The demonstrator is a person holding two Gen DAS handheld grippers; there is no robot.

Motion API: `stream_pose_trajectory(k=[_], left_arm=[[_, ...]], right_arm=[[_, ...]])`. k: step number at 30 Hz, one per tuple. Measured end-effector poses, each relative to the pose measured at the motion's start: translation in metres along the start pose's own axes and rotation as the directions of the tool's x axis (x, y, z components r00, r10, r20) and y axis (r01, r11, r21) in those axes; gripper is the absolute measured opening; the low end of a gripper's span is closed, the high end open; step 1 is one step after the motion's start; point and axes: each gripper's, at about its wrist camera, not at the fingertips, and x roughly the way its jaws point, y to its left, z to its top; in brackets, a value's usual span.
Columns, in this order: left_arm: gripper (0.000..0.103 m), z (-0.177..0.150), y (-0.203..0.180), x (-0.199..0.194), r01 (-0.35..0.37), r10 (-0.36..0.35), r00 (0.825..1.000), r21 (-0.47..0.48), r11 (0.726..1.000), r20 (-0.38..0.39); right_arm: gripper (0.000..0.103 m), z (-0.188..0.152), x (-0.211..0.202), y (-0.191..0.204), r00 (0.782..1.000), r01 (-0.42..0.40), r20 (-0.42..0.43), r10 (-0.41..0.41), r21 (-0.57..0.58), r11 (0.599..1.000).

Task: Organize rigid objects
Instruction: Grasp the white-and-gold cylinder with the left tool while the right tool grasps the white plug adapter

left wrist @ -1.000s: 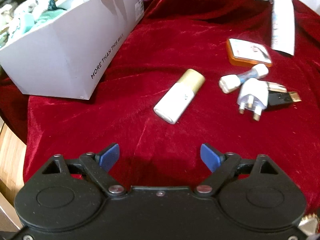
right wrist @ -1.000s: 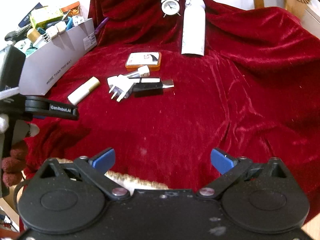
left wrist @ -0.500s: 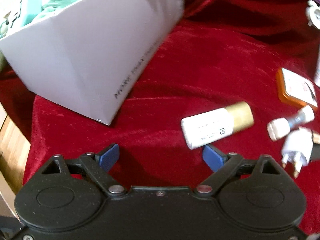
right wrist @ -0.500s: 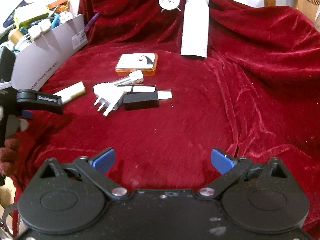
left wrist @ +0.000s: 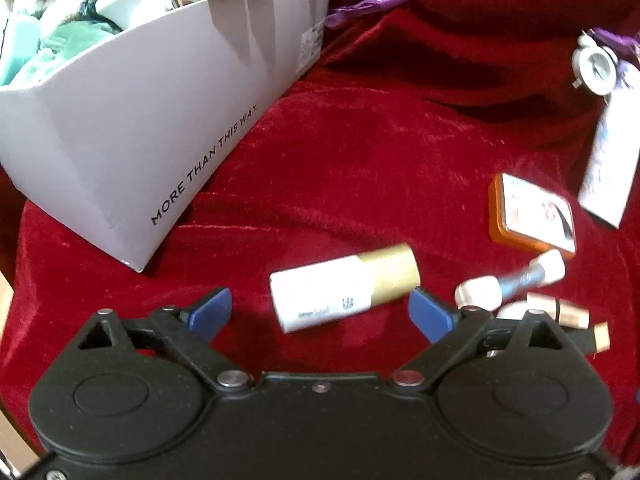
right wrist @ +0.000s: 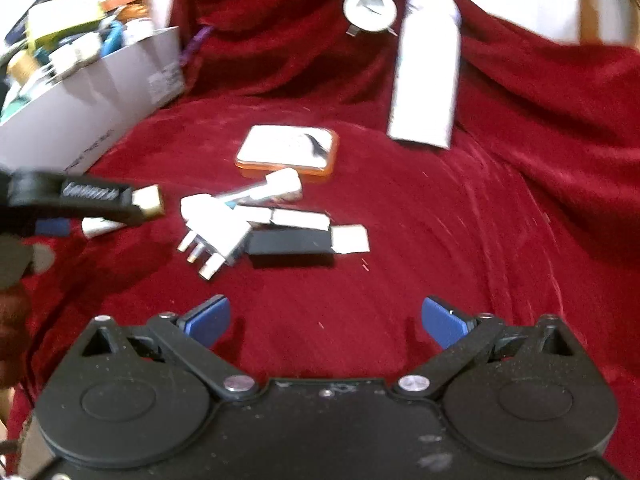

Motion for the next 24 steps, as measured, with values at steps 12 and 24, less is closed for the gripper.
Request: stream_pose_trajectory(k=[12, 24], left_arm=[[0.098, 0.019, -0.007, 0.024, -0.041, 0.037, 0.998, -0.09, 0.995, -0.043], [0.082, 0.019, -0.005, 0.028, -0.05, 0.046, 0.997, -0.068, 0.996, -0.063]], right_arm=[[0.103, 0.007, 0.01, 0.018, 0.998, -0.037, 0.037, 0.041, -0.115, 0.993], [0.102, 0.014, 0.015, 0.05, 0.982, -0.077, 0.137, 0.132, -0.345, 0.935]])
